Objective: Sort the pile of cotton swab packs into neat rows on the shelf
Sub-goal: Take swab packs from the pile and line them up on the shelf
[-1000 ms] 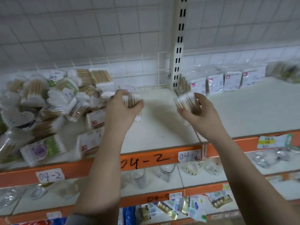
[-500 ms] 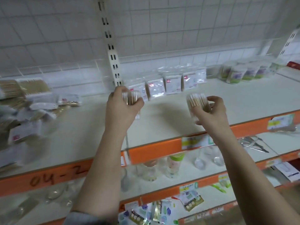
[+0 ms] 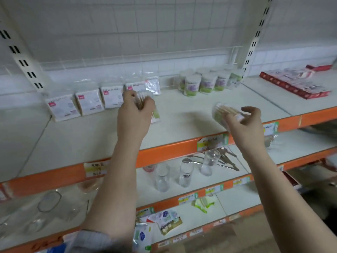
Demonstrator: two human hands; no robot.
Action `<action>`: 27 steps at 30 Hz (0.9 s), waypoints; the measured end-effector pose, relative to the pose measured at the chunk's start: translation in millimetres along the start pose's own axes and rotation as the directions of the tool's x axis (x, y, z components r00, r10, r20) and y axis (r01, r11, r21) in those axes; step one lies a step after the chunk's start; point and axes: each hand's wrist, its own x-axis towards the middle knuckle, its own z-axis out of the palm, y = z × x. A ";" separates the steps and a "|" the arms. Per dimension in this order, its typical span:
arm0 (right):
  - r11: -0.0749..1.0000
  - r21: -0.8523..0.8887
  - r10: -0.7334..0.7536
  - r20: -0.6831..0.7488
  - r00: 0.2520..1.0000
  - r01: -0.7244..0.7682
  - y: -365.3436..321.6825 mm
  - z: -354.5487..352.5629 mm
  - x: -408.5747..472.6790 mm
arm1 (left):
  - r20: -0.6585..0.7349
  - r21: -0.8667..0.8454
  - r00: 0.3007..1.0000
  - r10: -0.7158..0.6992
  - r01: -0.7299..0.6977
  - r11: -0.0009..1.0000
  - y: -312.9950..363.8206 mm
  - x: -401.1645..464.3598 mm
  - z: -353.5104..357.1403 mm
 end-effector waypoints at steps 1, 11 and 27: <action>1.000 -0.005 0.005 -0.004 1.000 -0.005 4.5 -6.1 9.5 | 0.017 0.004 1.000 0.008 -0.008 1.000 5.6 1.6 11.7; 0.984 -0.153 -0.094 -0.019 0.995 0.090 37.6 -26.2 122.6 | 0.105 -0.123 0.994 -0.013 0.025 0.992 38.2 45.1 120.7; 0.967 -0.228 -0.095 0.091 0.991 0.114 57.8 -3.7 251.0 | 0.146 -0.080 0.987 -0.072 0.084 0.993 60.5 73.5 184.8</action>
